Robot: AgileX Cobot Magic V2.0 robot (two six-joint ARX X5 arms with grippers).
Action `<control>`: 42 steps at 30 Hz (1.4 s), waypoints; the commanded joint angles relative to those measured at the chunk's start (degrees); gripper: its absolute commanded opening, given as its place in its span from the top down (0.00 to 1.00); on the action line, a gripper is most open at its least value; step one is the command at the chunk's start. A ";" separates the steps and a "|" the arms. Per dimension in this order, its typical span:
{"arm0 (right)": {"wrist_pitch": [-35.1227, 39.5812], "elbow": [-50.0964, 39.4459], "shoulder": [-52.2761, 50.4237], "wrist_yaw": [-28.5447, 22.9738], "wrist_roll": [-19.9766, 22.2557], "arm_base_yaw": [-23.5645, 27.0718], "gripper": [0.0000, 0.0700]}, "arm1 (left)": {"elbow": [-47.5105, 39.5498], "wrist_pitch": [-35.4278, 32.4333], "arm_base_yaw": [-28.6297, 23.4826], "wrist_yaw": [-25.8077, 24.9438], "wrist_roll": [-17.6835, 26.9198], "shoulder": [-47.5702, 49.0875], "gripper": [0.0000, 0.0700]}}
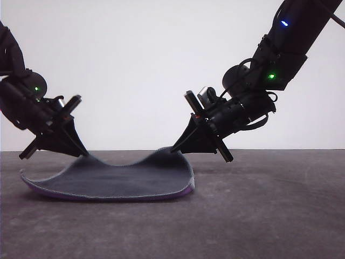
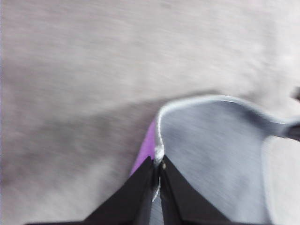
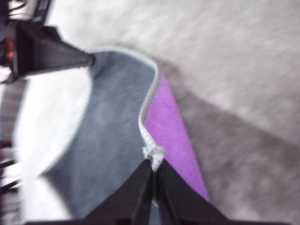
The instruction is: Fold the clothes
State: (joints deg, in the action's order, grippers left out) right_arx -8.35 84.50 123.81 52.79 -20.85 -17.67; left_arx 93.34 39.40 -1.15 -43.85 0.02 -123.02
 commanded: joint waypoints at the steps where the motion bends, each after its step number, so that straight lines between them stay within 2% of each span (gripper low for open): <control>1: -0.62 1.34 1.33 2.49 0.88 -0.04 1.00 | 1.76 2.95 -0.11 -0.82 3.88 -1.73 0.99; 9: -5.47 1.34 1.31 13.72 1.76 0.02 1.00 | 5.02 16.95 -0.13 -1.29 10.65 -1.73 0.99; 13: -9.86 1.34 1.31 16.12 3.97 0.02 1.00 | 5.74 22.15 -0.13 -2.30 13.85 -1.73 0.99; 24: -25.50 1.44 1.18 16.20 14.09 0.03 0.99 | 6.86 33.38 -0.49 -2.54 20.07 -1.73 0.99; 30: -31.80 1.50 0.97 16.18 18.05 0.02 0.98 | 7.71 42.26 -0.50 -2.50 24.87 -1.73 0.99; 36: -36.40 2.40 0.87 15.82 20.16 0.09 0.98 | 7.71 44.54 -0.54 1.32 24.80 -1.73 0.98; 42: -43.66 5.24 0.87 12.36 24.03 0.02 0.97 | 7.71 44.89 -0.80 6.69 22.77 -1.73 0.98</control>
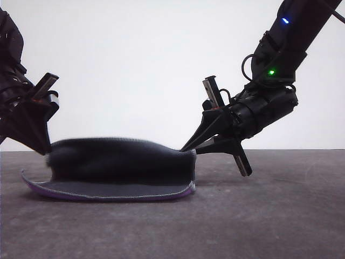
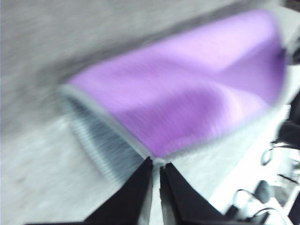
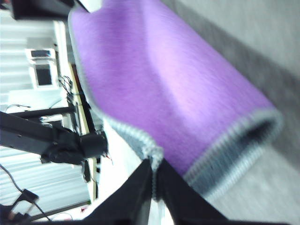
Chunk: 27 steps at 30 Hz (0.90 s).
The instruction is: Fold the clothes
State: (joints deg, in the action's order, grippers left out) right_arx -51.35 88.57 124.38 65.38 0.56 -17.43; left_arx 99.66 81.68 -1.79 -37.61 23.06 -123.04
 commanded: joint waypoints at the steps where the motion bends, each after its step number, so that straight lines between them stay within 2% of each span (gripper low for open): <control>1: -1.64 1.71 0.30 -0.90 3.29 -0.22 0.97 | 1.40 2.61 -0.23 0.53 -0.46 -1.70 0.98; 12: -6.14 3.07 0.30 -1.35 7.04 -0.40 0.97 | 1.40 2.81 -0.30 0.82 -2.60 -1.70 0.95; 14: -6.30 3.07 0.30 -1.27 7.47 -0.50 0.94 | 1.40 2.80 -0.30 0.81 -2.66 -1.70 0.95; 17: -6.57 3.07 0.30 -1.26 7.82 -0.62 0.80 | 1.40 2.79 -0.36 0.81 -2.86 -1.70 0.92; 18: -6.62 3.07 0.30 -1.25 7.93 -0.72 0.74 | 1.42 2.80 -0.44 0.80 -3.09 -1.70 0.88; 21: -7.00 3.07 0.30 -0.79 8.21 -0.87 0.53 | 1.44 2.80 -0.51 0.80 -3.20 -1.70 0.66; 23: -7.28 3.07 0.30 -0.81 8.45 -0.87 0.46 | 1.44 2.81 -0.52 0.79 -3.29 -1.70 0.58; 27: -7.48 3.07 0.30 -0.76 8.54 -0.87 0.40 | 1.54 2.81 -0.50 0.77 -4.35 -1.70 0.55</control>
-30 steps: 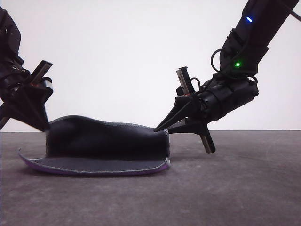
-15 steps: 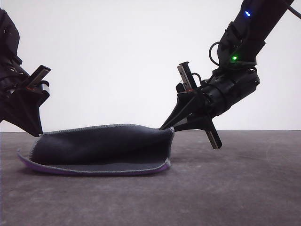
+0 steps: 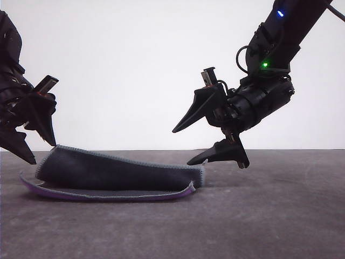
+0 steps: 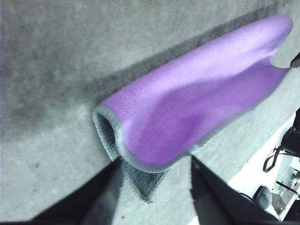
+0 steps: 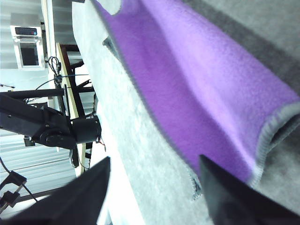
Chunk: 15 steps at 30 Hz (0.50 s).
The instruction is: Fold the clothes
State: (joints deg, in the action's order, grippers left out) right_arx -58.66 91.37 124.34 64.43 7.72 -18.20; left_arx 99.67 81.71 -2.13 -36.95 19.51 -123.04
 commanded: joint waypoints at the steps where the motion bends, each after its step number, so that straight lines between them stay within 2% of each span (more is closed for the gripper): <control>1: -0.17 0.26 0.34 0.19 1.40 -0.11 0.40 | 1.59 2.78 -0.15 0.11 -0.86 -1.70 0.55; 8: -0.43 0.26 0.34 0.50 1.76 -0.11 0.40 | 1.89 2.82 -0.15 -0.18 -3.10 -0.46 0.55; 15: -0.37 0.26 0.34 0.51 1.84 -0.11 0.40 | 2.01 2.82 -0.49 2.52 -3.77 5.31 0.55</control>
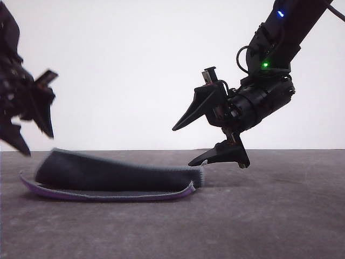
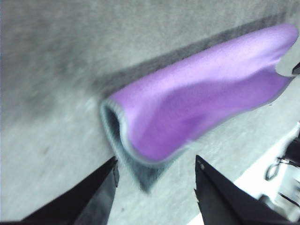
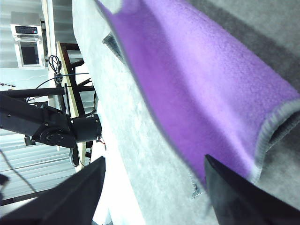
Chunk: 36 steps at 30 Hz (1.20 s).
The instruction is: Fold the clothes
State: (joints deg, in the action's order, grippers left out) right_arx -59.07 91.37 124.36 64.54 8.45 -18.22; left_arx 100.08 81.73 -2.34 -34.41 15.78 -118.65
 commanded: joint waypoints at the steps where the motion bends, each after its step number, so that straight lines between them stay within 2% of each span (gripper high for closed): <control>1: 0.04 0.26 0.33 0.40 1.18 -0.09 0.40 | 1.77 2.79 -0.42 -0.02 0.17 1.85 0.55; 3: 0.06 0.26 0.33 0.37 1.30 -0.05 0.40 | 2.32 2.76 -0.69 -0.04 0.37 3.44 0.55; 7: -0.20 0.27 0.09 0.28 3.08 0.18 0.27 | 2.99 2.51 -1.29 -0.02 -0.27 6.22 0.55; 11: -1.30 0.98 -1.54 -0.58 4.36 1.64 0.27 | 3.73 1.59 -1.58 0.02 0.66 8.82 0.55; 15: -4.47 1.42 -6.45 -1.85 6.59 3.67 0.27 | 3.73 -3.55 -2.43 0.15 -0.56 11.30 0.55; 17: -6.36 1.42 -10.24 -6.59 7.06 4.48 0.27 | 3.73 -5.50 -2.76 0.17 -0.71 11.83 0.55; 21: -9.62 1.39 -18.23 -23.73 4.28 4.92 0.27 | 3.73 -6.77 -3.79 0.15 -2.15 11.87 0.55; 22: -10.43 1.32 -20.12 -26.17 4.13 4.92 0.27 | 3.73 -6.74 -3.95 0.15 -2.13 11.87 0.55; 26: -11.10 0.04 -27.11 -29.51 2.82 4.90 0.27 | 3.73 -6.80 -4.90 0.15 -2.13 11.87 0.55; 30: -9.59 -3.38 -31.69 -37.95 1.08 4.90 0.27 | 3.73 -6.84 -5.75 0.13 -2.15 11.87 0.55; 32: -6.78 -6.59 -32.40 -36.07 0.28 4.90 0.27 | 3.73 -6.89 -5.95 0.13 -2.15 11.87 0.55; 36: 3.36 -16.66 -32.23 -28.15 -2.80 4.78 0.27 | 3.73 -6.91 -5.95 0.13 -2.17 11.87 0.55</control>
State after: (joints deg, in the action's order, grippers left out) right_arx -57.81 76.15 90.73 34.95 8.09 -13.08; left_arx 102.69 75.00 -8.21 -34.35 13.85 -105.73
